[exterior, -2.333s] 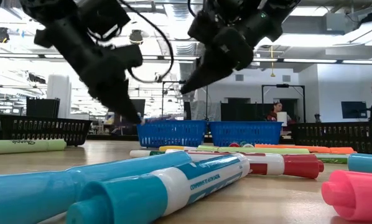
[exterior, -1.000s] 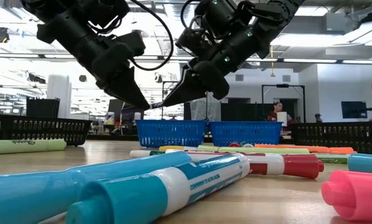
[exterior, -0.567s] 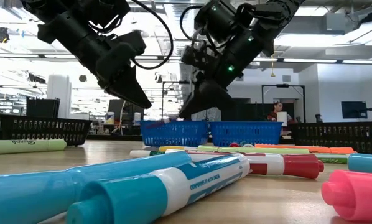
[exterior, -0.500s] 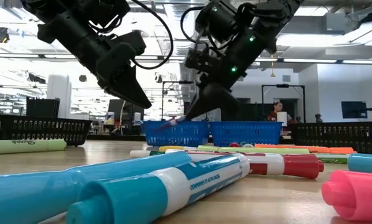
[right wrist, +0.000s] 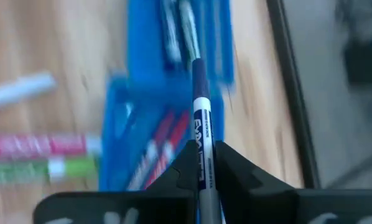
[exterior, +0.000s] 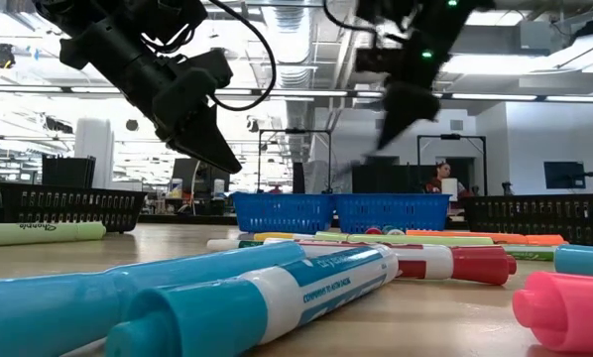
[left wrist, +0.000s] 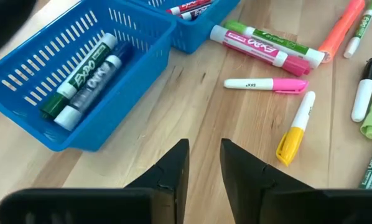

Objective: Pick & Place Markers
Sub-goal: Put the dark blue alcohol marker into the right blue bin

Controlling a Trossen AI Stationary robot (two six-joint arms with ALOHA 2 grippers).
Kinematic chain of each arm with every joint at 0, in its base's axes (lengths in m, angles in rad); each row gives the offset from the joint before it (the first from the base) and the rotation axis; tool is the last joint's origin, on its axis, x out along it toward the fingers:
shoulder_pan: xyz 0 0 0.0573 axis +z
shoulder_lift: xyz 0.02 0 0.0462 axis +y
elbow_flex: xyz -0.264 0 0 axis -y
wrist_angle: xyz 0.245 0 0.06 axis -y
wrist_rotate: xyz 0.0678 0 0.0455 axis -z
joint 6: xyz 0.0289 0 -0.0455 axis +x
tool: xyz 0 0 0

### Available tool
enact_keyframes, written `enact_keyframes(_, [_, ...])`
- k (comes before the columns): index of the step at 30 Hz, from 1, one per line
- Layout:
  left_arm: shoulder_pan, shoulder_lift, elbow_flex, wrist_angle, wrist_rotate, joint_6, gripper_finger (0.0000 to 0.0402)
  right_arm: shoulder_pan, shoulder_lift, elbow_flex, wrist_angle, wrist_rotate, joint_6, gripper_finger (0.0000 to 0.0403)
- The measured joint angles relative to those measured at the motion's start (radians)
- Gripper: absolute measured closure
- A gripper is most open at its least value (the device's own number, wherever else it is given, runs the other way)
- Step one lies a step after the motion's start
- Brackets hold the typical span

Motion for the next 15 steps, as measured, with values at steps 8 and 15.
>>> enact_keyframes(8, [0.0, 0.0, 0.0, 0.001, 0.0, -0.004, 0.0313, -0.093, -0.03, -0.125, -0.128, -0.057, 0.199, 0.0355])
enact_keyframes(15, [0.0, 0.0, 0.0, 0.0, 0.0, -0.011, 0.0313, -0.133, -0.002, -0.155, -0.07, -0.063, 0.2, 0.0319])
